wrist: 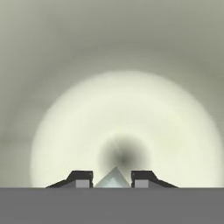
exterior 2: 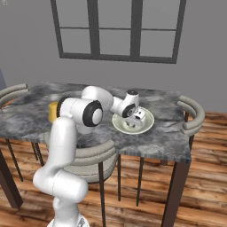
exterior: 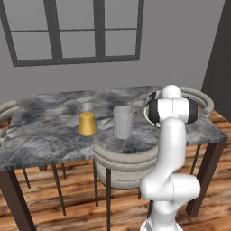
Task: There are two ice cubes in the ice bowl. Place both ice cubes in the glass cup.
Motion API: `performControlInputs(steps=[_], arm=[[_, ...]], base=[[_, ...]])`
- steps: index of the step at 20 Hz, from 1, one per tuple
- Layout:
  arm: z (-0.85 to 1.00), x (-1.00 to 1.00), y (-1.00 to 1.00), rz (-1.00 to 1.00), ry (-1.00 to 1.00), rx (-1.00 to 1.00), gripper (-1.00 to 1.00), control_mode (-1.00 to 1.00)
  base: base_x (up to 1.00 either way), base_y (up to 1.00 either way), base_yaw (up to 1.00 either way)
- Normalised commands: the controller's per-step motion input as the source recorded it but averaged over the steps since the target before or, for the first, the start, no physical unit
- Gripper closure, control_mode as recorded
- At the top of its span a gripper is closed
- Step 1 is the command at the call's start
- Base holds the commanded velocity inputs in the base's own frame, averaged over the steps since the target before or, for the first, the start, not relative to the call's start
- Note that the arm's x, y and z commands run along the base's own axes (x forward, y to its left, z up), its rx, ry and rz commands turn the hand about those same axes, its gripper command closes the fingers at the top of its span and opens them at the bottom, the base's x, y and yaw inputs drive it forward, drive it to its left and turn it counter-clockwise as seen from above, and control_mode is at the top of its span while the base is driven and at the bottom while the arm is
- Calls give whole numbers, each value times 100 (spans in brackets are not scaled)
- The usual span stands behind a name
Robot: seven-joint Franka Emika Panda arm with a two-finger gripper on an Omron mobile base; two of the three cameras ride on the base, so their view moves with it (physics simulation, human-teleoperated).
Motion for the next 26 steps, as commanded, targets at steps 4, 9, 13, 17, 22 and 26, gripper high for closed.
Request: performControlInputs(steps=[4, 9, 13, 17, 22, 26], arm=[[10, 0, 15, 0, 8, 0, 100, -100], [89, 0, 0, 0, -3, 1, 100, -100], [100, -15, 4, 0, -1, 0, 100, -100], [86, -22, 31, 0, 1, 0, 100, -100], [43, 0, 73, 0, 8, 0, 100, -100], [18, 0, 92, 0, 5, 0, 100, -100]], base=[[0, 0, 0], [0, 0, 0], [0, 0, 0], [0, 0, 0], [0, 0, 0], [0, 0, 0]])
